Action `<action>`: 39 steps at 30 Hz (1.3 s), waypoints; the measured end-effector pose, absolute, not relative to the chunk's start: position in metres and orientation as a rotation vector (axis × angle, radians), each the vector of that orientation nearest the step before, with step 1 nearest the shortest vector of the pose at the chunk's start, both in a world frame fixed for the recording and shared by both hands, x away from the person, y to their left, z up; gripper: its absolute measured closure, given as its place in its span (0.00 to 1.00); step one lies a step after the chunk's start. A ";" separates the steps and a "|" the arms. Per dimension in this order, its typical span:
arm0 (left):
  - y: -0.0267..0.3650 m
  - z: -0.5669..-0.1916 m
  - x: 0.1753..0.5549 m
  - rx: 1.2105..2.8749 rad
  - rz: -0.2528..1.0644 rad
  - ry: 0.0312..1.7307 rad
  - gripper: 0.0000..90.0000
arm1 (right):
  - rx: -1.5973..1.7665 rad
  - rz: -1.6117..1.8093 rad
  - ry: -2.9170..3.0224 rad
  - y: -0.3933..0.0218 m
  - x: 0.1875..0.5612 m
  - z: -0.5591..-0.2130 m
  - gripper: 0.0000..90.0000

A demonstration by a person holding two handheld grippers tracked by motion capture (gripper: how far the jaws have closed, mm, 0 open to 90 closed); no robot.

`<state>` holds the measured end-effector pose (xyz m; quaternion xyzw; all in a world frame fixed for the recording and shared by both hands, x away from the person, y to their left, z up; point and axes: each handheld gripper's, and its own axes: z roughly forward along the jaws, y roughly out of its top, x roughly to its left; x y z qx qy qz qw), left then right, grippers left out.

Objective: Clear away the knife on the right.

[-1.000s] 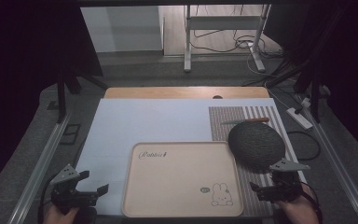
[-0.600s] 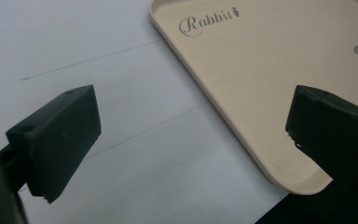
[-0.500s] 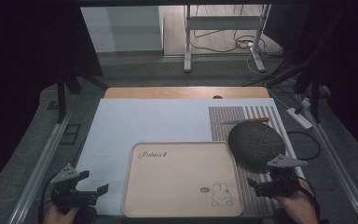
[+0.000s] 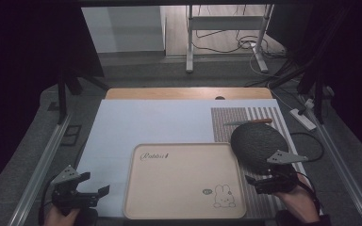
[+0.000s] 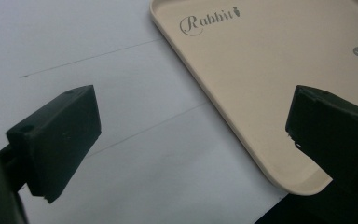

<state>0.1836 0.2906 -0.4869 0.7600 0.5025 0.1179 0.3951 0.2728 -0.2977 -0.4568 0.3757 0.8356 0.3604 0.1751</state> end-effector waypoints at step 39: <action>0.291 -0.487 0.185 1.929 0.291 1.273 0.04 | 1.271 0.966 2.328 -0.304 0.376 -0.463 0.00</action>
